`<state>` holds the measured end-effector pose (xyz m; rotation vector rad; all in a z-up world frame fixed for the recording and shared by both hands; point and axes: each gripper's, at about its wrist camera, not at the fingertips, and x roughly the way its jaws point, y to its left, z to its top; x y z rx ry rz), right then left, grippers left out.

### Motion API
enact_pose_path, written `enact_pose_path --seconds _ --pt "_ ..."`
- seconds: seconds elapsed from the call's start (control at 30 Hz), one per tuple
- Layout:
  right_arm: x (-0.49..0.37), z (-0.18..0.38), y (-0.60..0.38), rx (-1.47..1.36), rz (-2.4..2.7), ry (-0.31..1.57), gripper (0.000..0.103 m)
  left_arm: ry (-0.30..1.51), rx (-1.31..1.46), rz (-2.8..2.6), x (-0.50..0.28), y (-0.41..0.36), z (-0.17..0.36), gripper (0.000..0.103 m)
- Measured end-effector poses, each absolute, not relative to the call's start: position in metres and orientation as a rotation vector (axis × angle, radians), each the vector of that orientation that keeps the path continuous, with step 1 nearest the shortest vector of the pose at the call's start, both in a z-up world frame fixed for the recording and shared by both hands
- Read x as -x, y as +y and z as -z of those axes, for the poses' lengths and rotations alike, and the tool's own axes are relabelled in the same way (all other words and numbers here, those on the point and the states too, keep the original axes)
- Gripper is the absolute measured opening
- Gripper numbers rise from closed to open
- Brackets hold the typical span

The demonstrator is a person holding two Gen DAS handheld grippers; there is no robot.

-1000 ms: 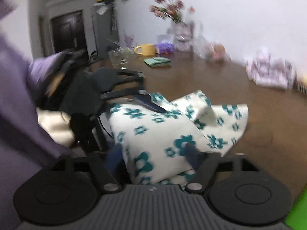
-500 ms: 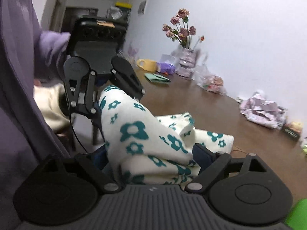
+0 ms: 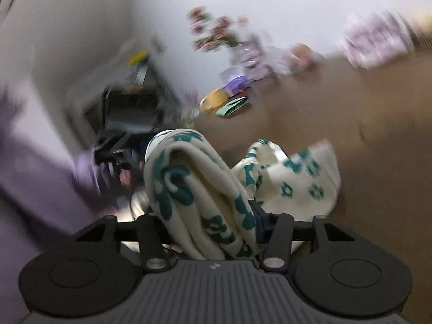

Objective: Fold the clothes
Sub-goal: 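Fold the bundle over once more and press it down with both grippers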

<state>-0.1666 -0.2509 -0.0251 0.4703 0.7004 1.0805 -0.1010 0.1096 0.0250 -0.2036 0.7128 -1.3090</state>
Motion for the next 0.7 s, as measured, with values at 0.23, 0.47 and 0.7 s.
enact_pose_path --seconds 0.23,0.47,0.7 --pt "0.148 0.028 -0.263 -0.603 -0.811 0.738 0.077 0.773 0.362 0.971 0.077 0.101 -0.005 0.079" --pt "0.147 0.004 -0.273 -0.565 -0.628 0.57 0.053 0.752 0.37 0.796 0.087 0.102 0.004 0.059" --pt "0.137 0.015 -0.235 -0.382 -0.562 0.592 0.038 0.725 0.28 0.646 0.106 0.102 0.006 0.06"
